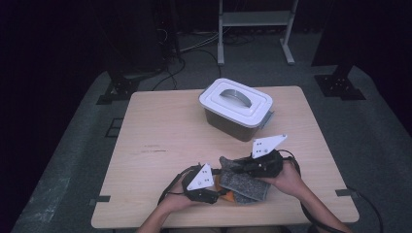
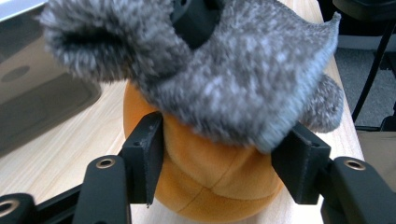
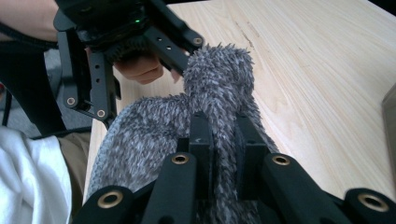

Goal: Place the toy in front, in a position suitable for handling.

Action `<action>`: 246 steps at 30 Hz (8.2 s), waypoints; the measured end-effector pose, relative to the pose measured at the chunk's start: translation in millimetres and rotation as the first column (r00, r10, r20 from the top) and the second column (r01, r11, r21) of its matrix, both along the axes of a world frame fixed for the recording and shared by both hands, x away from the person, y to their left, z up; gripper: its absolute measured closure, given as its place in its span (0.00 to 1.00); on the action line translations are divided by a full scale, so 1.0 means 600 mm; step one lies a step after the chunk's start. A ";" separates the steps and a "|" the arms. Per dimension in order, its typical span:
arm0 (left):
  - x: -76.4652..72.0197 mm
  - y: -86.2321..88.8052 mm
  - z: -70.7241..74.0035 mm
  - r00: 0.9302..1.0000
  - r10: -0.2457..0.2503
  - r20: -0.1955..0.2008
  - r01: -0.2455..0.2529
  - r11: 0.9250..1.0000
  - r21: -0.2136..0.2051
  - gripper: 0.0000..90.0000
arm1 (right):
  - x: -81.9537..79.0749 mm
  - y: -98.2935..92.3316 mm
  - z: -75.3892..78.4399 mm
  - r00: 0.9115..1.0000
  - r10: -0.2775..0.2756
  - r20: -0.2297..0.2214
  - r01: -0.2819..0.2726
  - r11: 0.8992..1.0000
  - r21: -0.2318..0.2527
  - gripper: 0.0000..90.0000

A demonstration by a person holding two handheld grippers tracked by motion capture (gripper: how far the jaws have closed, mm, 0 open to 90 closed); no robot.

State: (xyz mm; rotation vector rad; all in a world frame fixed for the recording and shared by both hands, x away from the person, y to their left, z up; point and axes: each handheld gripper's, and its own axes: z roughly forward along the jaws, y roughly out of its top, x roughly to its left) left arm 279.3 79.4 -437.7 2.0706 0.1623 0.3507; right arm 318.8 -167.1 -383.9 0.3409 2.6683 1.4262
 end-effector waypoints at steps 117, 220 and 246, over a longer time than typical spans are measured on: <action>0.012 -0.003 -0.002 0.990 0.000 -0.138 -0.005 0.999 -0.037 0.34 | -0.007 -0.077 -0.021 0.997 -0.077 -0.024 0.079 0.994 0.079 0.89; 0.018 0.007 0.003 0.997 0.000 -0.079 -0.004 0.999 -0.051 0.36 | -0.001 -0.068 -0.003 0.999 -0.036 -0.024 0.037 0.998 0.042 0.89; 0.027 0.020 0.002 0.991 0.017 -0.135 -0.022 0.999 -0.038 0.37 | -0.021 -0.112 -0.046 0.996 -0.073 -0.047 0.081 0.981 0.177 0.88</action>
